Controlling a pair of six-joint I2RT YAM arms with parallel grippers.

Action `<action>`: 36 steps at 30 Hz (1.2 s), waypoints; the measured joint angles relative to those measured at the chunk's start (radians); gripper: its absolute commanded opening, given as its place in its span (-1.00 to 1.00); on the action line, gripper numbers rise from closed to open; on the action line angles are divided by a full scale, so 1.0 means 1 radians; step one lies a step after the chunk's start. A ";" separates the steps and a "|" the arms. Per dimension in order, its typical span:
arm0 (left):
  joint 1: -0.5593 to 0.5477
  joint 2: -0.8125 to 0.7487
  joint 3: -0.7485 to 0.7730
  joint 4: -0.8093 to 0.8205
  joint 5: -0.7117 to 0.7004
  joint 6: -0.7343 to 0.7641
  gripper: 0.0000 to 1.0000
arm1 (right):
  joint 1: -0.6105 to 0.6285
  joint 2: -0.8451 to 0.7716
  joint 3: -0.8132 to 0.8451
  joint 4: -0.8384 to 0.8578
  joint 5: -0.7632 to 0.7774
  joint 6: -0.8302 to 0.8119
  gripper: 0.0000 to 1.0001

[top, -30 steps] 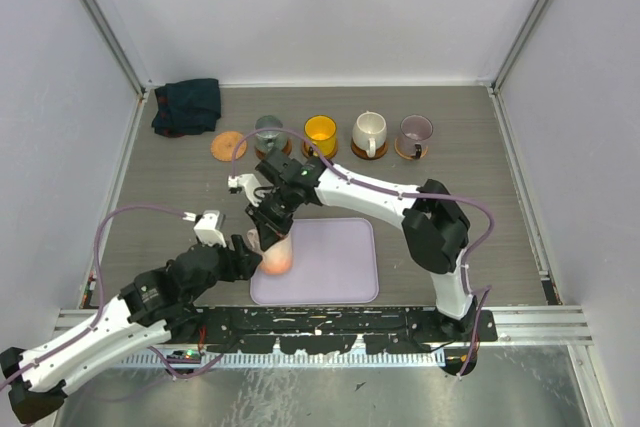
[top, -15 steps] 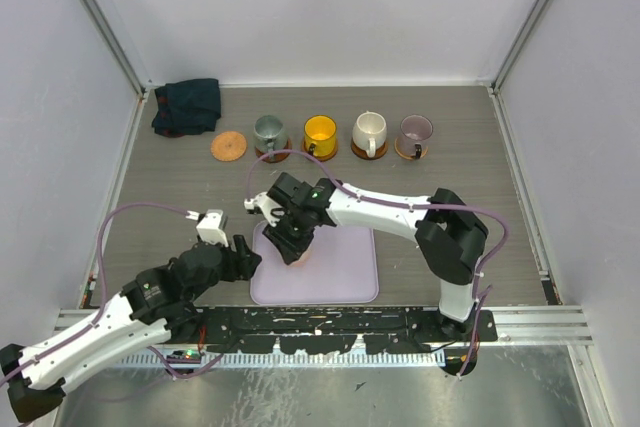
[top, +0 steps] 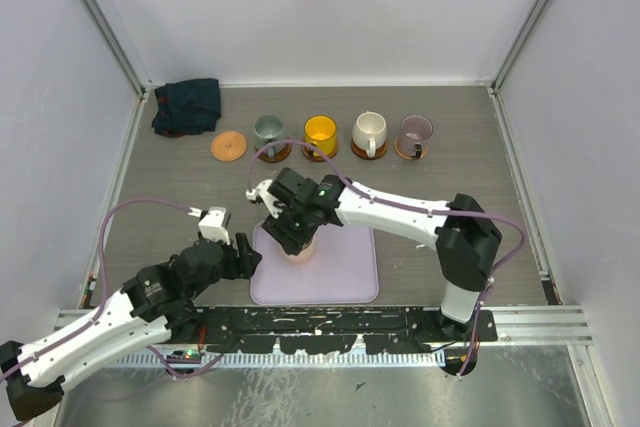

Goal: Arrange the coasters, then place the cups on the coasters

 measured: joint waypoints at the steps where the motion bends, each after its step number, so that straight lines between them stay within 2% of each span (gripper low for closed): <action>1: 0.000 0.009 0.005 0.001 0.000 0.003 0.34 | 0.000 -0.015 0.018 -0.004 0.017 -0.001 0.14; 6: 0.000 0.037 0.028 0.021 0.000 0.024 0.35 | 0.000 -0.108 0.120 0.021 0.087 -0.001 0.17; 10: 0.000 0.081 0.056 0.029 -0.003 0.056 0.36 | 0.000 -0.209 0.128 0.049 0.177 0.011 0.23; 18: 0.000 0.235 0.222 0.006 -0.045 0.249 0.38 | -0.022 -0.435 -0.059 0.112 0.402 0.121 0.25; 20: 0.000 0.256 0.250 0.013 -0.046 0.313 0.32 | -0.030 -0.484 -0.121 0.120 0.445 0.154 0.25; 22: 0.000 0.269 0.272 0.013 -0.052 0.374 0.04 | -0.034 -0.533 -0.182 0.134 0.483 0.185 0.26; 23: 0.000 0.275 0.286 0.011 -0.058 0.408 -0.05 | -0.034 -0.552 -0.204 0.137 0.497 0.195 0.27; 24: 0.000 0.280 0.301 0.010 -0.065 0.433 -0.06 | -0.034 -0.581 -0.234 0.149 0.516 0.210 0.27; 25: 0.000 0.287 0.319 0.008 -0.074 0.468 0.05 | -0.034 -0.604 -0.255 0.154 0.529 0.218 0.29; 27: 0.000 0.306 0.360 0.007 -0.089 0.540 0.41 | -0.034 -0.657 -0.299 0.169 0.561 0.236 0.29; 28: 0.001 0.321 0.383 0.008 -0.095 0.579 0.50 | -0.034 -0.685 -0.318 0.179 0.578 0.242 0.29; 33: 0.050 0.409 0.437 0.013 -0.026 0.731 0.55 | -0.034 -0.790 -0.394 0.247 0.661 0.262 0.33; 36: 0.094 0.475 0.437 0.011 0.021 0.759 0.55 | -0.034 -0.847 -0.454 0.286 0.709 0.272 0.34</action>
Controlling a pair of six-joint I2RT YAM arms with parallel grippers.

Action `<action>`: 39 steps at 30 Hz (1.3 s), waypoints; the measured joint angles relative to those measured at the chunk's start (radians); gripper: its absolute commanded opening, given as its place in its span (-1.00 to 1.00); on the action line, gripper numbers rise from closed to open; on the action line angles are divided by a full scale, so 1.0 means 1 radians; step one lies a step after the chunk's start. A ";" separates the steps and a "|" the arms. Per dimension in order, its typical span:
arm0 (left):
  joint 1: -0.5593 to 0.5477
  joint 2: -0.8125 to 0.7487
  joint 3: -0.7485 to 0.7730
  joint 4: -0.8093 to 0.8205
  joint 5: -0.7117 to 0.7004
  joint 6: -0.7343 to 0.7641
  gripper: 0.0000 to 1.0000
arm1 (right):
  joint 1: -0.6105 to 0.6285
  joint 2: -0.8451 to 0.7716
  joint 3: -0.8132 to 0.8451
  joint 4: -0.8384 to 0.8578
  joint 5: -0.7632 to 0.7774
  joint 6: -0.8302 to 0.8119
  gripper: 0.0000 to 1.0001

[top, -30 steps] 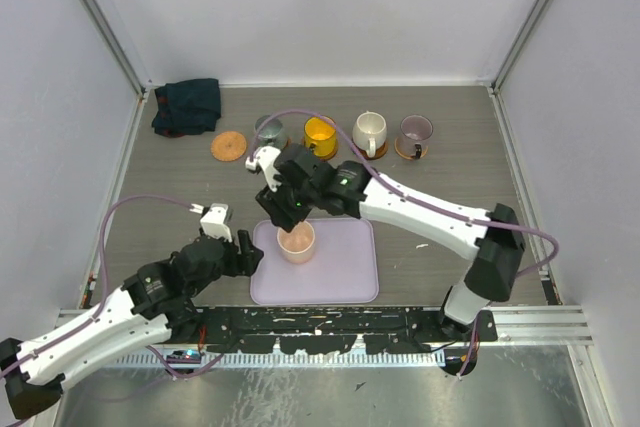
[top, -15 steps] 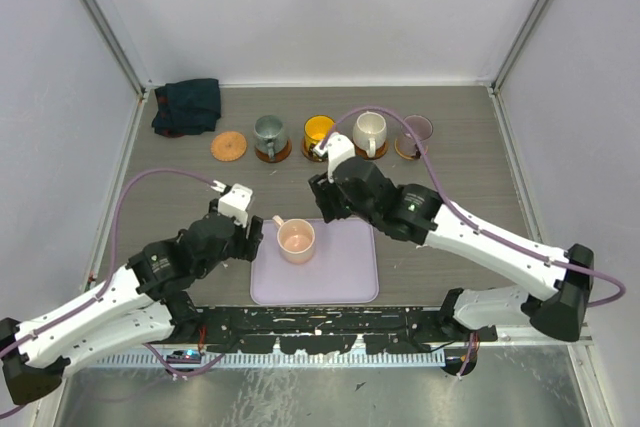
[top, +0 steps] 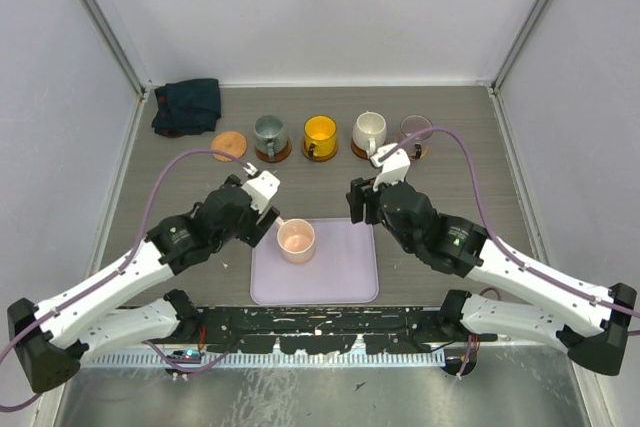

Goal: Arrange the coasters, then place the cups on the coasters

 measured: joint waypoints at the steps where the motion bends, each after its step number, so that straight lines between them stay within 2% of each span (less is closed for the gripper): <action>1: 0.008 0.023 0.000 -0.001 0.008 -0.002 0.56 | 0.000 -0.017 -0.019 0.008 0.013 0.004 0.34; 9: 0.018 0.054 -0.020 0.007 0.105 -0.018 0.62 | 0.000 -0.083 -0.102 0.040 0.060 0.024 0.36; 12: 0.018 0.078 0.016 -0.013 0.175 0.071 0.67 | 0.000 -0.085 -0.116 0.047 0.067 0.027 0.37; 16: 0.050 0.169 0.154 -0.074 0.307 0.242 0.67 | 0.000 -0.100 -0.141 0.058 0.082 0.027 0.38; 18: 0.136 0.207 0.222 -0.109 0.437 0.332 0.69 | 0.000 -0.112 -0.151 0.059 0.092 0.027 0.38; 21: 0.337 0.253 0.313 -0.194 0.645 0.482 0.73 | 0.000 -0.130 -0.158 0.058 0.109 0.026 0.40; 23: 0.430 0.281 0.359 -0.269 0.742 0.571 0.73 | 0.000 -0.149 -0.161 0.059 0.122 0.026 0.41; 28: 0.531 0.436 0.491 -0.502 0.938 0.816 0.73 | -0.003 -0.178 -0.167 0.066 0.158 0.026 0.43; 31: 0.549 0.600 0.571 -0.604 0.993 0.917 0.70 | -0.005 -0.170 -0.167 0.067 0.185 0.026 0.43; 34: 0.552 0.744 0.632 -0.662 1.003 0.946 0.96 | -0.006 -0.150 -0.167 0.067 0.208 0.027 0.43; 36: 0.552 0.804 0.641 -0.668 0.998 0.946 0.97 | -0.006 -0.138 -0.167 0.067 0.218 0.034 0.44; 39: 0.548 0.812 0.602 -0.633 0.983 0.939 0.98 | -0.006 -0.126 -0.167 0.068 0.222 0.048 0.44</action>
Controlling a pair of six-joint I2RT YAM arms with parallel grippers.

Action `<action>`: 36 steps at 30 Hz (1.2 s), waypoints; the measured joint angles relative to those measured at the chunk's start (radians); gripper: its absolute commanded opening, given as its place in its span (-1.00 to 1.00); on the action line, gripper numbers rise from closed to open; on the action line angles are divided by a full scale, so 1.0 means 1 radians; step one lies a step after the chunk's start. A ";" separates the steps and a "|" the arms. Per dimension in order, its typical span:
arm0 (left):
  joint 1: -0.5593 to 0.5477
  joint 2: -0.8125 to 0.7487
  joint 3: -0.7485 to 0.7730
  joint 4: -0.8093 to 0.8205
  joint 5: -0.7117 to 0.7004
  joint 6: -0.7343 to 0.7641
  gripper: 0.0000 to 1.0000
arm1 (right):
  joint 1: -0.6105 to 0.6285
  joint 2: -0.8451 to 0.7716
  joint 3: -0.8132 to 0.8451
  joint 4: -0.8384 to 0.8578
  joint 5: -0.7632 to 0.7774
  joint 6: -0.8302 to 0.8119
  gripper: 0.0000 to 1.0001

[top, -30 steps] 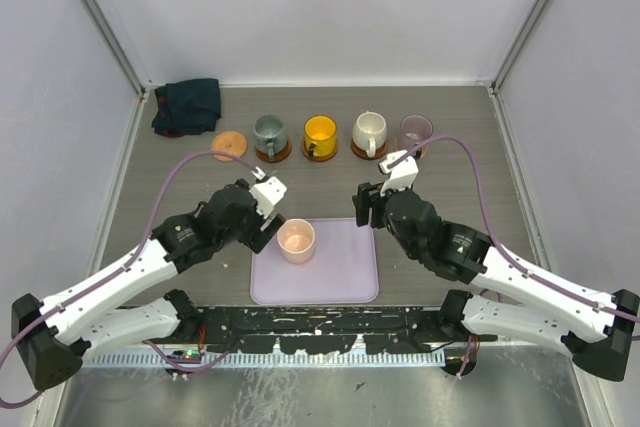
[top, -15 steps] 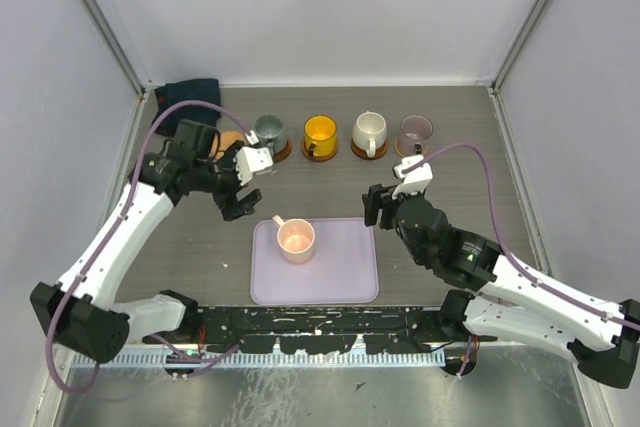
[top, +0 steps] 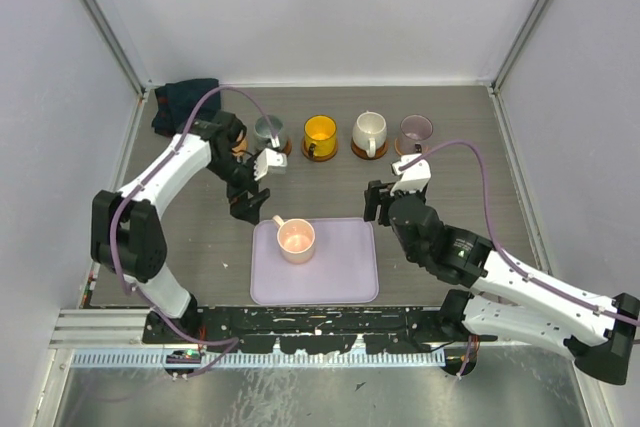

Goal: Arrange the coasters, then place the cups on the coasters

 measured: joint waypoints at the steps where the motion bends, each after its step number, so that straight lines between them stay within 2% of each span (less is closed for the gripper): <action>1: -0.001 -0.014 -0.026 0.030 0.000 -0.005 0.99 | 0.000 0.006 0.000 0.003 0.000 0.005 0.44; 8: -0.003 -0.158 -0.188 0.216 0.010 -0.050 0.97 | 0.000 0.053 0.000 0.012 -0.035 0.027 0.44; 15: -0.032 -0.161 -0.259 0.367 0.019 -0.095 0.84 | 0.000 0.064 0.000 0.019 -0.067 0.032 0.44; 19: -0.051 -0.143 -0.313 0.439 0.019 -0.112 0.84 | 0.000 0.072 0.000 0.019 -0.078 0.043 0.44; 36: -0.101 -0.079 -0.376 0.548 0.077 -0.120 0.84 | 0.000 0.138 0.006 0.000 -0.115 0.083 0.43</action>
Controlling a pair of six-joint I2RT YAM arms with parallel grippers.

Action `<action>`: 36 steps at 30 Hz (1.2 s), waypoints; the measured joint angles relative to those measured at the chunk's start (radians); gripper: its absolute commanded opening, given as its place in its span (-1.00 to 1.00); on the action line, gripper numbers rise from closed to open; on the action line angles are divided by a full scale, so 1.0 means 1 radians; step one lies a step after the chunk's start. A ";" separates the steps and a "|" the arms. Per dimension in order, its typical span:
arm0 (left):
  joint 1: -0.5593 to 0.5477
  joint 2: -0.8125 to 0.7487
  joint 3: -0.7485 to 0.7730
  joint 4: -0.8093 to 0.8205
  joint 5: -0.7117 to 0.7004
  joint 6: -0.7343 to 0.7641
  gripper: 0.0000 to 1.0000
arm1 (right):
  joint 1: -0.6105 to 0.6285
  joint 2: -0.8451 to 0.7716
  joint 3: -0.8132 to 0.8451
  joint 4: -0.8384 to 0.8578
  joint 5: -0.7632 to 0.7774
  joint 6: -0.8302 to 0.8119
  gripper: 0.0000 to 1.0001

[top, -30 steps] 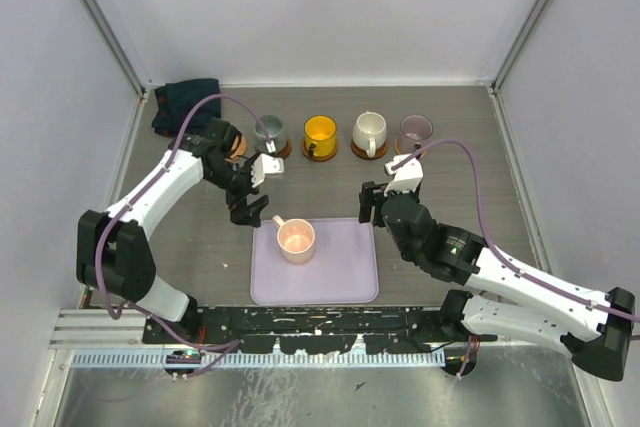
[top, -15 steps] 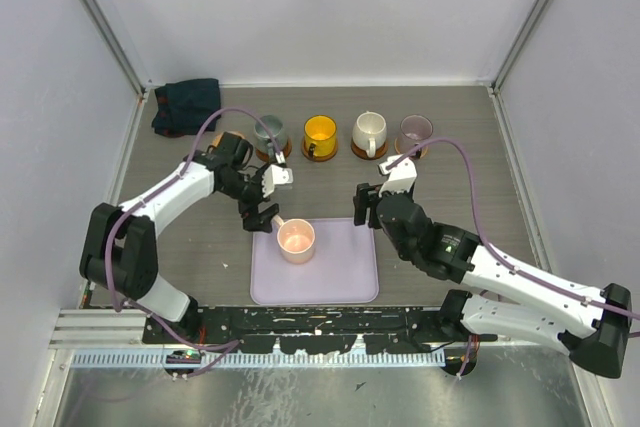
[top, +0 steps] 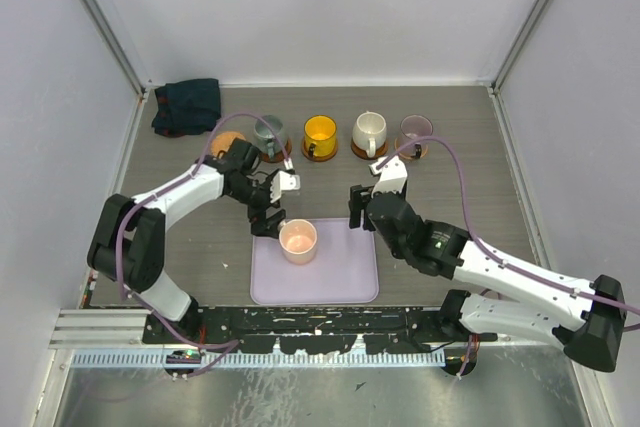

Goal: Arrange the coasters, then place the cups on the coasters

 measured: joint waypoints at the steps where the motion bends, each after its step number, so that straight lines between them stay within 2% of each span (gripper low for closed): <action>1: -0.005 0.001 0.000 0.000 0.002 0.000 0.83 | 0.000 0.005 0.001 -0.001 0.000 0.000 0.43; 9: -0.074 0.002 -0.011 0.000 0.002 -0.021 0.76 | 0.000 0.040 0.003 -0.002 -0.004 0.012 0.43; 12: -0.117 0.002 -0.021 0.000 -0.008 -0.049 0.66 | 0.000 0.040 0.003 -0.002 -0.004 0.018 0.42; 18: -0.196 0.000 -0.054 0.008 -0.018 -0.124 0.61 | 0.000 0.039 0.003 -0.003 -0.005 0.035 0.42; 22: -0.222 -0.018 -0.078 0.039 -0.034 -0.193 0.49 | 0.000 0.026 -0.001 -0.003 -0.009 0.051 0.40; 24: -0.230 -0.040 -0.096 0.072 -0.045 -0.227 0.52 | 0.000 0.012 -0.008 -0.003 -0.011 0.061 0.40; 29: -0.247 -0.101 -0.154 0.164 -0.130 -0.345 0.57 | 0.000 -0.016 -0.021 -0.005 -0.011 0.079 0.40; 36: -0.274 -0.095 -0.158 0.218 -0.279 -0.491 0.56 | 0.000 -0.017 -0.022 -0.005 -0.008 0.088 0.40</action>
